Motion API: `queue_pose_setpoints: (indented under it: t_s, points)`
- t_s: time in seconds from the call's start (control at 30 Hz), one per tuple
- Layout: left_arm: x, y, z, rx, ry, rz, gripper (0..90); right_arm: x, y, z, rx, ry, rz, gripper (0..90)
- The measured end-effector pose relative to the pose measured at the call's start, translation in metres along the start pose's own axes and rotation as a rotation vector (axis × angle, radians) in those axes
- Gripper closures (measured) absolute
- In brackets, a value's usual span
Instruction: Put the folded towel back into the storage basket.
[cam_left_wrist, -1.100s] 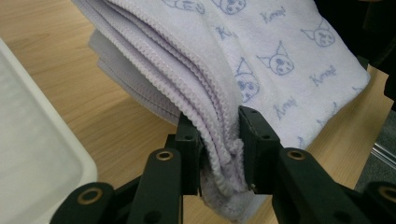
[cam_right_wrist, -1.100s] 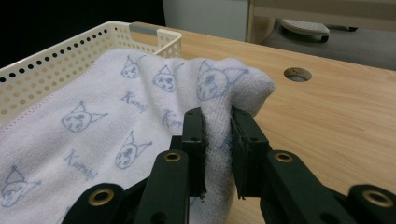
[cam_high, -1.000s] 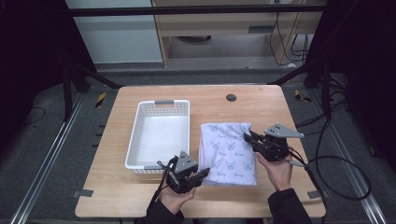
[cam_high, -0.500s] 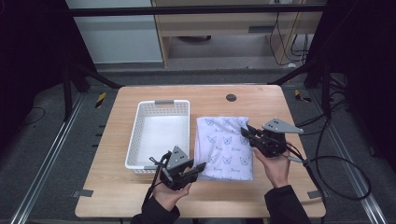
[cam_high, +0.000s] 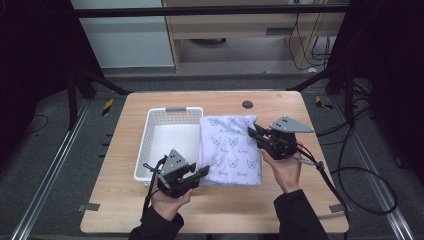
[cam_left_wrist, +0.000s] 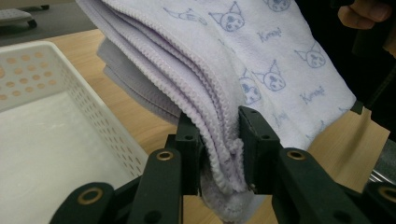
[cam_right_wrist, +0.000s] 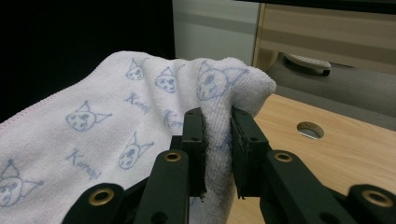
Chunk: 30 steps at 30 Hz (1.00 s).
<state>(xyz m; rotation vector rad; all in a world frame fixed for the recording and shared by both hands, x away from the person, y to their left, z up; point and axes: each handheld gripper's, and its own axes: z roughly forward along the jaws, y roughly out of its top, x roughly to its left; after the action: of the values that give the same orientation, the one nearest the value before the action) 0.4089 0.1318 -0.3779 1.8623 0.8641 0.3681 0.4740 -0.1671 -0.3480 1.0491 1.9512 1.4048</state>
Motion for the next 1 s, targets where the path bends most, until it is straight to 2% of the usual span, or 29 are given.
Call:
queue_pose_setpoints:
  t_s: [0.47,0.6,1.0]
  points:
    - [0.018,0.011,-0.021,-0.055,0.021,-0.028,70.0,0.012,0.029,0.009,-0.015,0.014,-0.027,77.3]
    - [0.023,0.012,-0.026,-0.066,0.038,-0.041,70.0,0.018,0.036,0.015,-0.021,0.018,-0.032,77.3]
    - [0.034,0.011,-0.041,-0.080,0.103,-0.044,70.0,0.033,0.046,0.035,-0.024,0.032,-0.036,77.3]
